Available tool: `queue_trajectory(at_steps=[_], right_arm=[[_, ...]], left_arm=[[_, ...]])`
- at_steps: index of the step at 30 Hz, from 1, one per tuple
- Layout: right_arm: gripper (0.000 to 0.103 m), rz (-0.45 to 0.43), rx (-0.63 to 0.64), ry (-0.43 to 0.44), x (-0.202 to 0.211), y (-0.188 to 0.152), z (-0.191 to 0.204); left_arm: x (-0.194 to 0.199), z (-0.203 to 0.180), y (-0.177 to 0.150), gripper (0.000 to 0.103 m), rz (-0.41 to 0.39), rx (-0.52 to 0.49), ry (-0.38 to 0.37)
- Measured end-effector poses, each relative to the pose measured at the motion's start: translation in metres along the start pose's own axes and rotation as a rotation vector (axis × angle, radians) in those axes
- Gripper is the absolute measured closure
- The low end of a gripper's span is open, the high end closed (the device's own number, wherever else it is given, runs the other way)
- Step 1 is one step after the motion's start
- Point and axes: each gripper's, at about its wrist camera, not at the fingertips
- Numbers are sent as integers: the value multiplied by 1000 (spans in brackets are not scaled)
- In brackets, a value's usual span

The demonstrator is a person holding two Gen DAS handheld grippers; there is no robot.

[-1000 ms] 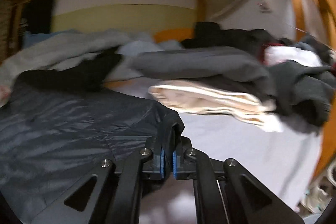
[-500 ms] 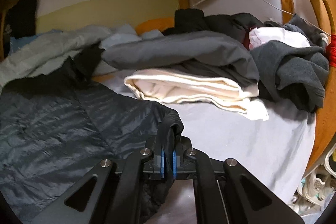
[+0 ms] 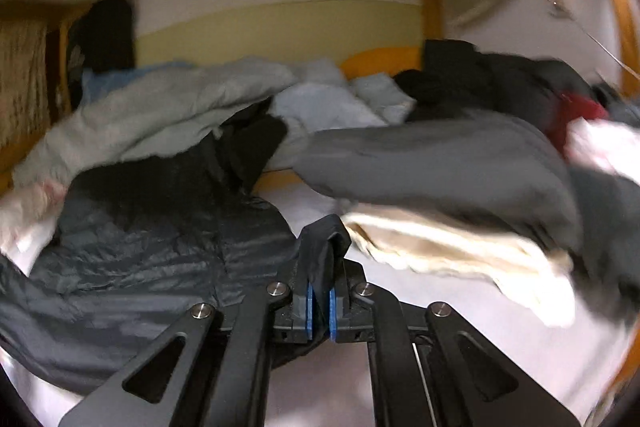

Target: Fold large clothes

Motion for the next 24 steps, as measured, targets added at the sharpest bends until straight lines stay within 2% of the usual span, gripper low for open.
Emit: queue_trajectory(at_steps=[5, 7, 9, 10, 11, 12, 13, 14, 15, 16, 17, 19, 21, 22, 24], right_arm=[[97, 96, 93, 7, -83, 11, 15], [97, 113, 109, 19, -102, 10, 21], [97, 116, 134, 24, -117, 6, 29], [94, 112, 140, 24, -121, 6, 29], [89, 116, 142, 11, -125, 6, 30], [70, 127, 143, -19, -126, 6, 28], [40, 122, 146, -44, -123, 7, 29], [23, 76, 148, -66, -114, 8, 25], [12, 22, 147, -78, -102, 9, 21], [11, -26, 145, -84, -90, 9, 16], [11, -47, 141, -80, -79, 12, 12], [11, -62, 110, -60, -61, 21, 1], [10, -112, 34, -24, -39, 29, -12], [7, -131, -6, 4, -30, 31, -18], [0, -147, -65, 69, -18, 32, -30]], left_arm=[[-56, -26, -1, 92, 46, -49, 64], [-73, -30, -8, 91, 75, -61, 93], [-82, -27, -15, 89, 101, -38, 75], [-83, -23, -16, 82, 94, -27, 63], [-80, -19, -16, 63, 68, -22, 57], [-72, -13, -17, 48, 30, -27, 55], [-62, -8, -18, 19, -16, -32, 29], [-43, 0, -22, 7, -103, -28, -20], [-28, 8, -25, 6, -170, -22, -50], [-7, 17, -28, 4, -241, -13, -94], [10, 24, -31, 0, -275, -5, -144], [38, 37, -40, 0, -322, 32, -250], [55, 41, -52, 0, -354, 44, -337], [59, 35, -58, 0, -355, 21, -351], [56, 15, -63, 0, -326, -56, -303]])
Point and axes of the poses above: each gripper's, at about its wrist camera, not at the fingertips, and x roughly against the way its jaws point, z to its left, y to its top, and after that the axes turned 10 degrees about y, right-handed
